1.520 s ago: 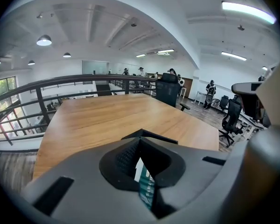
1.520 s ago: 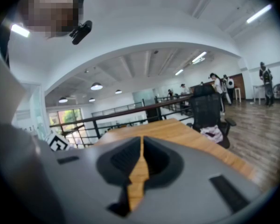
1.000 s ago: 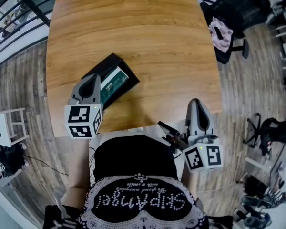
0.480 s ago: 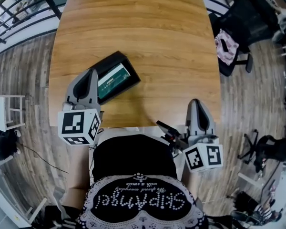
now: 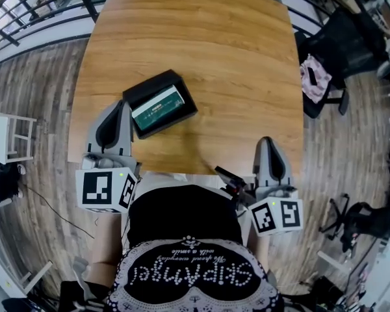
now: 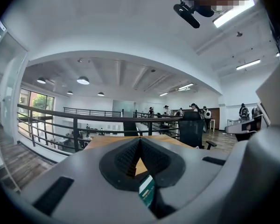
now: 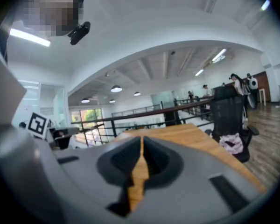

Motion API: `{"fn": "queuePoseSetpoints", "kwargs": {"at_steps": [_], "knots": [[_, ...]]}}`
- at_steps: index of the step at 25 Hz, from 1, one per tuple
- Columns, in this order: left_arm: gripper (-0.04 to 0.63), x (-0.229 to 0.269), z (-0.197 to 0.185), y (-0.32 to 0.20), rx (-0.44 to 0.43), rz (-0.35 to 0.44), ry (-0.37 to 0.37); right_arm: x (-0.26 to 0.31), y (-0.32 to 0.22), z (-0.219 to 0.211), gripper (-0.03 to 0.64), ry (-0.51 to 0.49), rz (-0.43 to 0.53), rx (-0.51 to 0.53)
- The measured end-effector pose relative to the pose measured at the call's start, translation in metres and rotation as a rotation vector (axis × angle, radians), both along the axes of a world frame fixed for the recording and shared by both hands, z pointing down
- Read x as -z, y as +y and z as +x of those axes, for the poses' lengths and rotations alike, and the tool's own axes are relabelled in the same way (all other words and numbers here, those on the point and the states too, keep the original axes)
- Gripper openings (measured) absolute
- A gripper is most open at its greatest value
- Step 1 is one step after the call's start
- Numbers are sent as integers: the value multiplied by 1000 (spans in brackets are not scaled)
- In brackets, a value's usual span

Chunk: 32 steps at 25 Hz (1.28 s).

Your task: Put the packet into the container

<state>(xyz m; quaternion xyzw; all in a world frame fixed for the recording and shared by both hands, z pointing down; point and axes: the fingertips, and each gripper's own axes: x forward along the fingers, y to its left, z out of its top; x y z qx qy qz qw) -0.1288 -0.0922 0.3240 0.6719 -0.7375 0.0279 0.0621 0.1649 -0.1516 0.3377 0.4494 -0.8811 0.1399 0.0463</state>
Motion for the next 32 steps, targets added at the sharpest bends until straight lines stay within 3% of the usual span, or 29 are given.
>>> {"fn": "queuePoseSetpoints", "kwargs": {"at_steps": [21, 32], "knots": [[29, 6, 12, 99, 153, 76, 19, -1, 28, -1, 40, -5, -1, 109], [29, -16, 24, 109, 132, 36, 61, -15, 39, -2, 40, 4, -43, 115]]}}
